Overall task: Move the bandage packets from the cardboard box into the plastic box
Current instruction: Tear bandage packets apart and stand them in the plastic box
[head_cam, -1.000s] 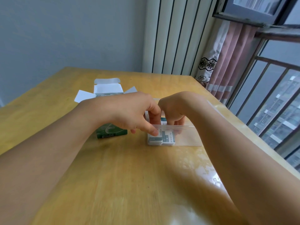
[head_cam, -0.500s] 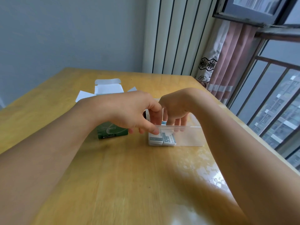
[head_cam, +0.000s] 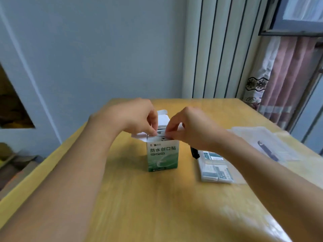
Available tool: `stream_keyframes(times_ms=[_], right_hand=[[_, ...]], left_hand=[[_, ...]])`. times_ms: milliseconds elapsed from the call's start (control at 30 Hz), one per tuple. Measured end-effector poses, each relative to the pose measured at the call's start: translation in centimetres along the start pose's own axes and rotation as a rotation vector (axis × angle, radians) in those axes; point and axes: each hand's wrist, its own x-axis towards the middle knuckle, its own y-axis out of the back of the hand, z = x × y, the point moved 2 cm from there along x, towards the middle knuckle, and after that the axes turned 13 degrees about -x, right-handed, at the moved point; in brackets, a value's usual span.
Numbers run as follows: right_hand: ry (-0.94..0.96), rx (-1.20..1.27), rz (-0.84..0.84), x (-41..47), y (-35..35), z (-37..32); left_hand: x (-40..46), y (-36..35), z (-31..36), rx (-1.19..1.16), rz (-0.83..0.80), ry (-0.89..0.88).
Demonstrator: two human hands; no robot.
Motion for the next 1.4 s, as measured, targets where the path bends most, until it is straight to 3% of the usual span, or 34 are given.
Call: stream_keyframes(times_ms=[600, 800, 1033, 1233, 1400], right_hand=[[-0.040, -0.196, -0.061, 0.79, 0.16, 0.32], [-0.029, -0.119, 0.005, 0.76, 0.06, 0.38], [-0.058, -0.041, 0.108, 0.81, 0.04, 0.80], [-0.025, -0.061, 0.076, 0.77, -0.35, 0.80], [0.003, -0.068, 0.070, 0.69, -0.10, 0.89]], left_hand=[[0.54, -0.44, 0.42, -0.085, 0.001, -0.020], [0.55, -0.53, 0.42, -0.002, -0.023, -0.019], [0.52, -0.71, 0.46, -0.107, -0.039, -0.055], [0.50, -0.63, 0.99, -0.007, 0.021, -0.082], [0.48, -0.21, 0.38, -0.127, 0.024, -0.101]])
